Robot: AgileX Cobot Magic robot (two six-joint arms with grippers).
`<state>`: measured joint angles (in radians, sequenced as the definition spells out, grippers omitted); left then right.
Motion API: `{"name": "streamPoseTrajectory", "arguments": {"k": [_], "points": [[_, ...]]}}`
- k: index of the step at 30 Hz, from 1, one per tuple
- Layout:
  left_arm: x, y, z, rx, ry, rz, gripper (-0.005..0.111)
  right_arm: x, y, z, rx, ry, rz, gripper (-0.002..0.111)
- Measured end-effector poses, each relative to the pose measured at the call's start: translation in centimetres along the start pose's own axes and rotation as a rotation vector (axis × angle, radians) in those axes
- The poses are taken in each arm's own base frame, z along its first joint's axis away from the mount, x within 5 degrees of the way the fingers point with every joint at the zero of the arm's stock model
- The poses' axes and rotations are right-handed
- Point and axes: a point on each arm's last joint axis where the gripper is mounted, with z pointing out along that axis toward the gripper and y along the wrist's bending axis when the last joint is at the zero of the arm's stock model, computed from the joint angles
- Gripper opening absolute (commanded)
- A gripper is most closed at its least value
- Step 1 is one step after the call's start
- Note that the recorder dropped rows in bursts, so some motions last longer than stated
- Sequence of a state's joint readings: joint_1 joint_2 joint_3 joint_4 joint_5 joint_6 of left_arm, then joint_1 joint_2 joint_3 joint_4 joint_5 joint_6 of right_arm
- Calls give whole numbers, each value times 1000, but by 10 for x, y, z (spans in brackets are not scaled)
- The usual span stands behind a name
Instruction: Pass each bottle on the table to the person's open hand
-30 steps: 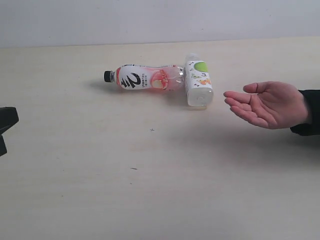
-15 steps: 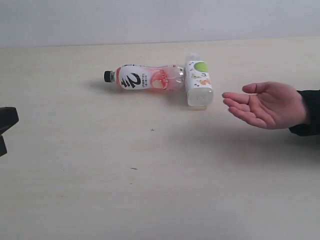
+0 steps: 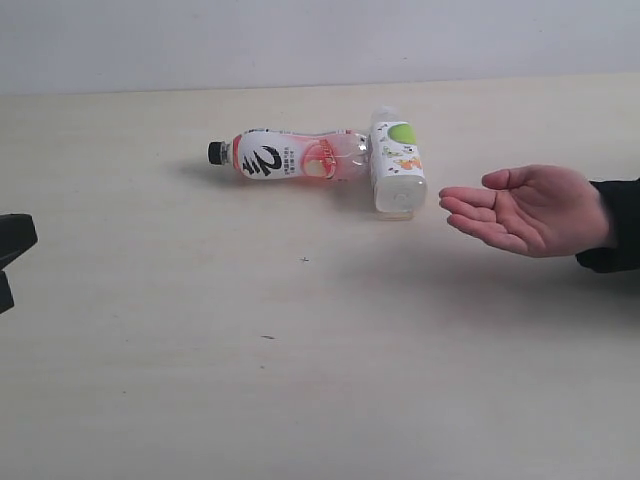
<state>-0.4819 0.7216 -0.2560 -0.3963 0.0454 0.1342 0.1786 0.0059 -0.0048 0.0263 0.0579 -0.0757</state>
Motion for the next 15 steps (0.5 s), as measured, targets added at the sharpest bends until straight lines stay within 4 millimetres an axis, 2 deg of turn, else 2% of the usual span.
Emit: {"name": "streamPoseTrajectory", "arguments": {"k": [7,15], "points": [[0,0,0,0,0,0,0,-18,-3,-2,10,-205,249,0],[0,0,0,0,0,0,0,-22,-4,-3,14,-251,287,0]]}}
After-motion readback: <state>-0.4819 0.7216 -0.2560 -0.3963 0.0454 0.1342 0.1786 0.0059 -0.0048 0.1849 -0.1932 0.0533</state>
